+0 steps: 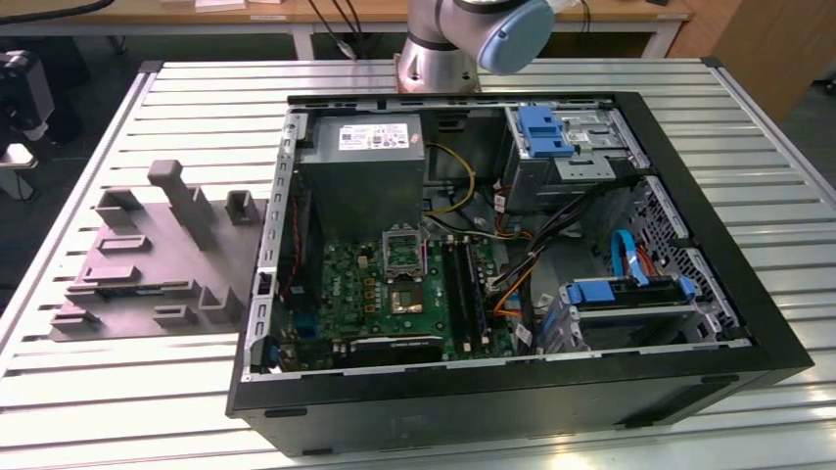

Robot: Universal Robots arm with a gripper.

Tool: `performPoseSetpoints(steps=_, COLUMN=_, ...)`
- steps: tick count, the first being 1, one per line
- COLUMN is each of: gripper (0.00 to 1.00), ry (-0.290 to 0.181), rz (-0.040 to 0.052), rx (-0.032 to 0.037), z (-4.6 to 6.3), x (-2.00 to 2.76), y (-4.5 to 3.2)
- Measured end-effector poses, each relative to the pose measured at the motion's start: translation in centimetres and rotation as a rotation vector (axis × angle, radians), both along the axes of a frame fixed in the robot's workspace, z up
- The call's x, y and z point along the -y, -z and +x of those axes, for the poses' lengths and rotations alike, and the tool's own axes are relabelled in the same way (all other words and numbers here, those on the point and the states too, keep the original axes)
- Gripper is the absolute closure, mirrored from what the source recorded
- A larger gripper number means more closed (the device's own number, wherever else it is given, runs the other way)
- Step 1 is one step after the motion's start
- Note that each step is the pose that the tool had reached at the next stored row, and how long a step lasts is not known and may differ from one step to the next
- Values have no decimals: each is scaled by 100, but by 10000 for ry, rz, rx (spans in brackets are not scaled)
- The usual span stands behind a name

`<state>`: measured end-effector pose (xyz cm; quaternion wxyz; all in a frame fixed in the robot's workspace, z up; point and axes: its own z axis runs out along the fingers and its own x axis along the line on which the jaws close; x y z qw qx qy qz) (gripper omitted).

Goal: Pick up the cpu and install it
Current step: 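Pick up the cpu and move it towards the insertion slot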

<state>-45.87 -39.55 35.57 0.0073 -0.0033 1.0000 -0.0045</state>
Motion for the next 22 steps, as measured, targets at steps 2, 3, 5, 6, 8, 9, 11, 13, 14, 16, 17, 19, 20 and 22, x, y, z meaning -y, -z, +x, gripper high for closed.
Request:
performPoseSetpoints(steps=2, gripper=53, ry=-1, rz=-44, rx=1, z=0, x=-1, y=-28)
performPoseSetpoints(steps=3, gripper=53, ry=0, rz=-67, rx=1, z=0, x=-1, y=-41)
performPoseSetpoints(steps=5, gripper=53, ry=0, rz=-111, rx=2, z=0, x=-2, y=-69)
performPoseSetpoints(steps=6, gripper=53, ry=1, rz=-134, rx=1, z=0, x=-3, y=-87)
performPoseSetpoints(steps=8, gripper=53, ry=3, rz=-187, rx=1, z=0, x=-7, y=-118)
performPoseSetpoints(steps=9, gripper=53, ry=2, rz=-209, rx=1, z=0, x=-8, y=-131)
performPoseSetpoints(steps=11, gripper=53, ry=2, rz=-243, rx=1, z=0, x=-11, y=-163)
performPoseSetpoints(steps=13, gripper=53, ry=3, rz=-277, rx=0, z=0, x=-12, y=-194)
performPoseSetpoints(steps=14, gripper=53, ry=2, rz=-292, rx=0, z=0, x=-12, y=-205)
performPoseSetpoints(steps=16, gripper=53, ry=3, rz=-320, rx=2, z=0, x=-13, y=-227)
performPoseSetpoints(steps=17, gripper=53, ry=4, rz=-339, rx=1, z=0, x=-14, y=-241)
performPoseSetpoints(steps=19, gripper=53, ry=3, rz=-375, rx=1, z=0, x=-17, y=-267)
performPoseSetpoints(steps=20, gripper=53, ry=3, rz=-390, rx=1, z=0, x=-17, y=-274)
performPoseSetpoints(steps=22, gripper=53, ry=3, rz=-403, rx=3, z=0, x=-17, y=-282)
